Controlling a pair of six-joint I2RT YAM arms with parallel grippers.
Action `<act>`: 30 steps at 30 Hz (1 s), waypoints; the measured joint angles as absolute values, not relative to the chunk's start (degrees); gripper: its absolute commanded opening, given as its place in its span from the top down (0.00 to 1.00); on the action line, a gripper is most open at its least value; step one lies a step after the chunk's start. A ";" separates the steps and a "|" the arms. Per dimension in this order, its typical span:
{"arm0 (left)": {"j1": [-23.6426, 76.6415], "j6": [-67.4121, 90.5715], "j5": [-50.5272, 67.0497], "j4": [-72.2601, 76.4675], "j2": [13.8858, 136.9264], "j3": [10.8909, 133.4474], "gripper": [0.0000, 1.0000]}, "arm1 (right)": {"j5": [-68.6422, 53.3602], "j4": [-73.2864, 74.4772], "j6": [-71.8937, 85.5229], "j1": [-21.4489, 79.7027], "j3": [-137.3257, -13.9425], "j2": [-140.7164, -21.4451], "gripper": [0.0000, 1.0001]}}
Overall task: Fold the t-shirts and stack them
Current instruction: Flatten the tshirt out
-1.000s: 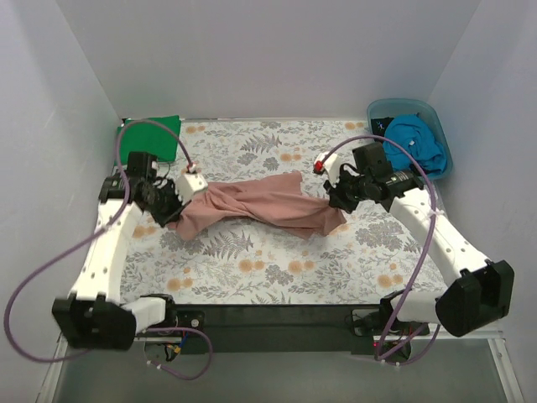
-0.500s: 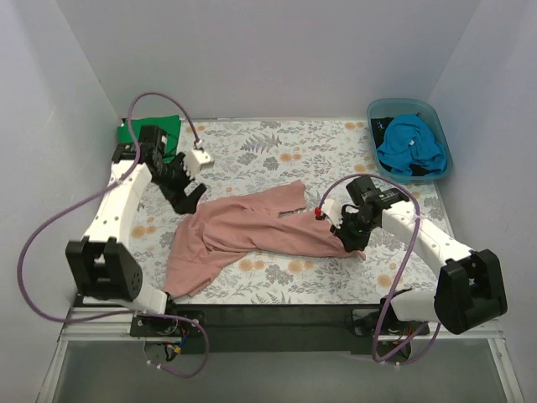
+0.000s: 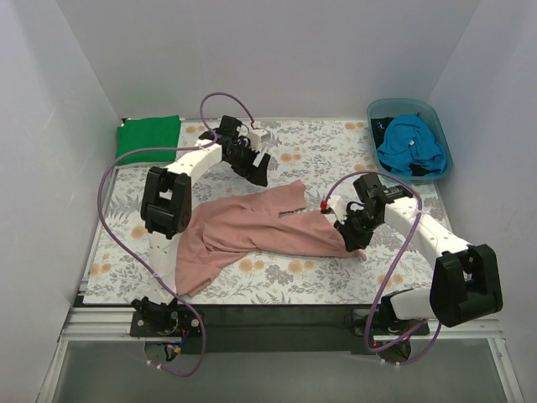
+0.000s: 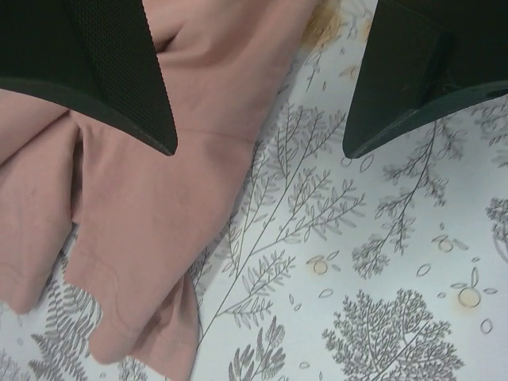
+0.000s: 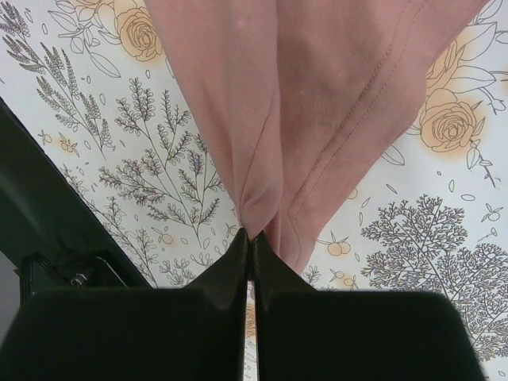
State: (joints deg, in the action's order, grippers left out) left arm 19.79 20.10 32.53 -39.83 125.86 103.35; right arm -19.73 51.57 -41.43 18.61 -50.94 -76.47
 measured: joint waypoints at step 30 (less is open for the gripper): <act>35.59 28.93 20.80 -19.55 117.51 90.43 0.56 | -21.65 53.21 -40.71 16.99 -51.77 -87.13 0.99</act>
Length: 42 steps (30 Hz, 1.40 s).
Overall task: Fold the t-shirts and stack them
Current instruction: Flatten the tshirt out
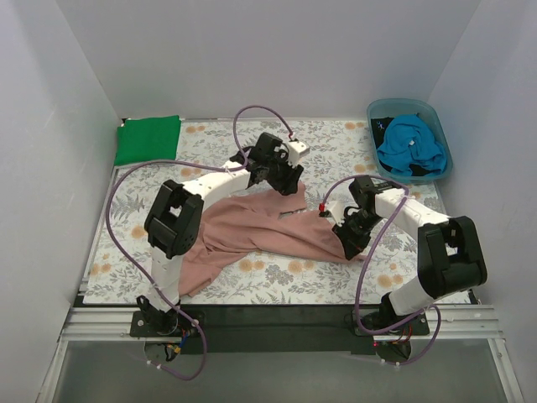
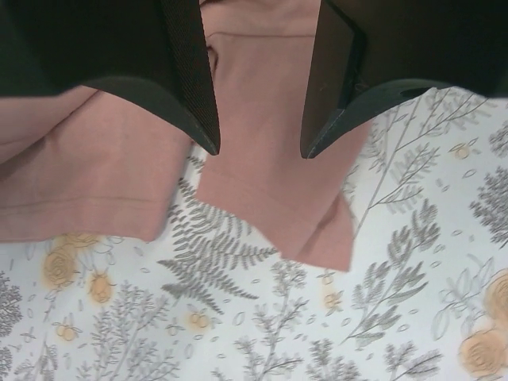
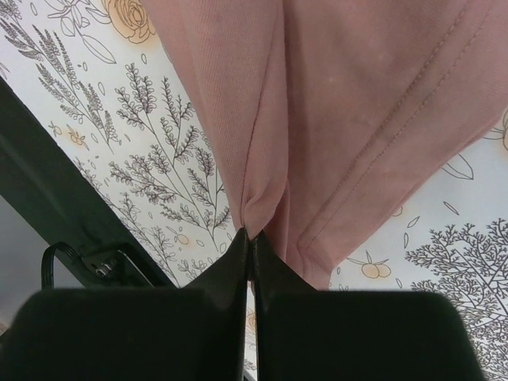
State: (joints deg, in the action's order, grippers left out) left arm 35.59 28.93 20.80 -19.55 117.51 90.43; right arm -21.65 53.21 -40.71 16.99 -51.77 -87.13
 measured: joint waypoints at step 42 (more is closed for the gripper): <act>18.70 32.99 19.62 -18.70 95.55 90.41 1.00 | -22.87 55.51 -39.79 14.26 -65.98 -86.17 0.99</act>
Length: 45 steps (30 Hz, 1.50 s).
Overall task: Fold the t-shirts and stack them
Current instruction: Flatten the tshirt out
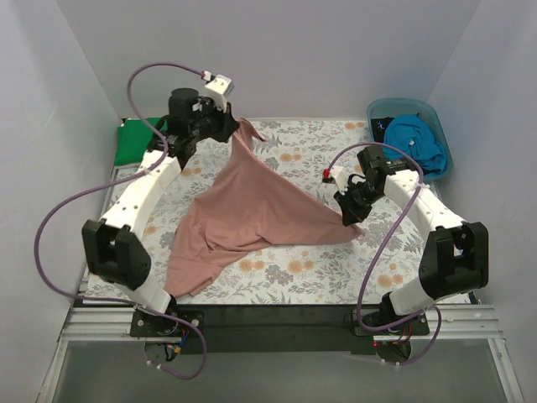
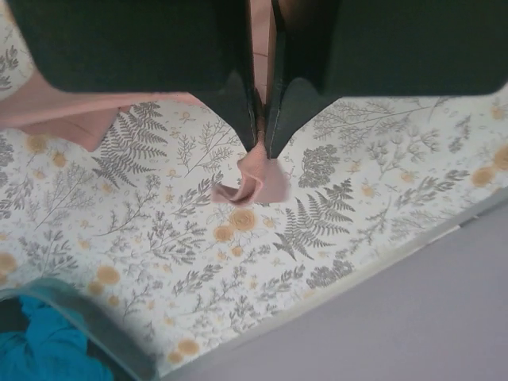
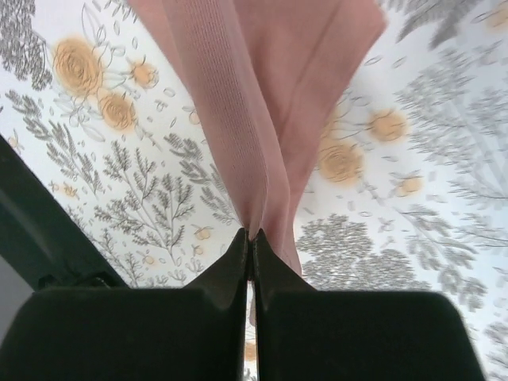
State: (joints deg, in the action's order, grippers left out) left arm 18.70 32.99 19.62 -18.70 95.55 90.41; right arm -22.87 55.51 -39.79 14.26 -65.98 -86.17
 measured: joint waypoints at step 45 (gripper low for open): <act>10.44 -49.95 38.33 -63.26 96.05 67.37 0.48 | -18.13 57.04 -42.65 14.87 -68.51 -93.25 0.99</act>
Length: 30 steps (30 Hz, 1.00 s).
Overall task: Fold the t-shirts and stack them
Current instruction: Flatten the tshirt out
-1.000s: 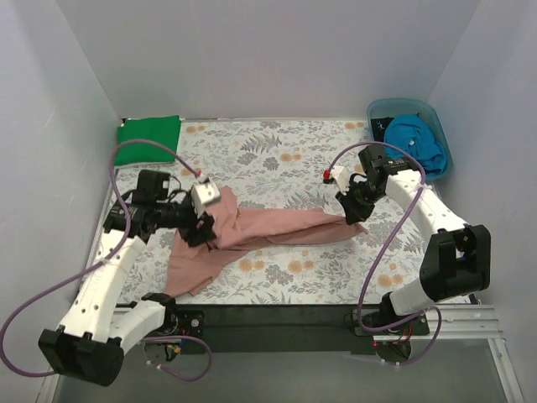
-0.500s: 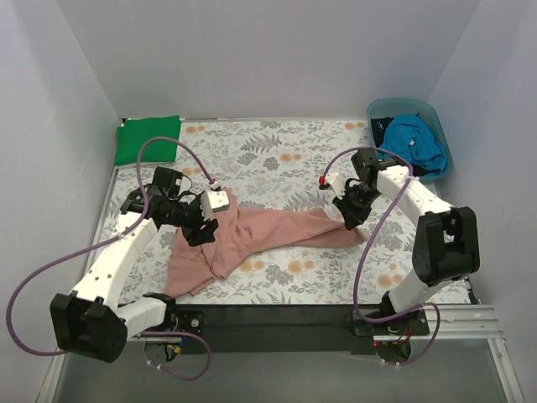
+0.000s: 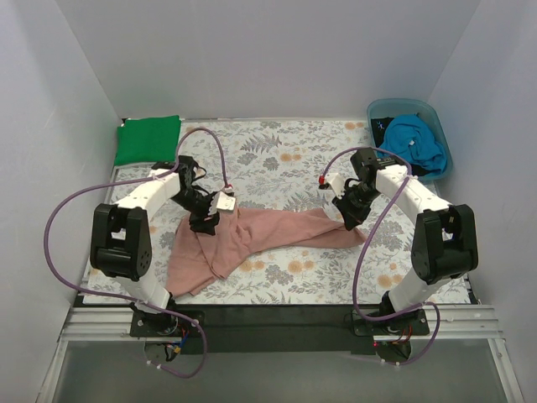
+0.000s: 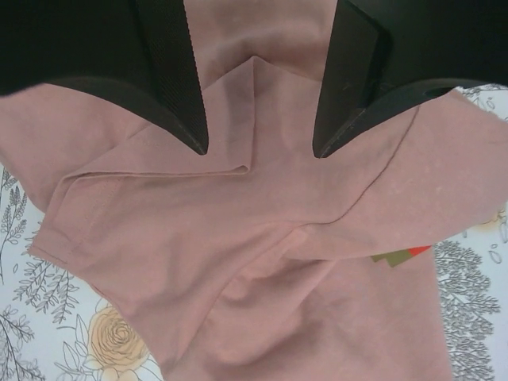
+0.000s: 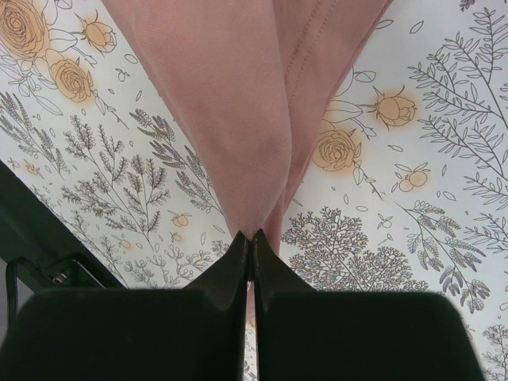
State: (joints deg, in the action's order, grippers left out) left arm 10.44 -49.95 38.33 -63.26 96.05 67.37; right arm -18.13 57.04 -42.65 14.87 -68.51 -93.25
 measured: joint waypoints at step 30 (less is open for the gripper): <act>10.46 -55.33 36.03 -60.05 95.07 57.47 0.82 | -18.15 57.04 -42.37 14.87 -68.45 -93.27 0.99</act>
State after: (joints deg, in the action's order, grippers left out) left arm 10.46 -55.33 36.03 -60.05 95.07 57.47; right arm -18.15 57.04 -42.37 14.87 -68.45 -93.27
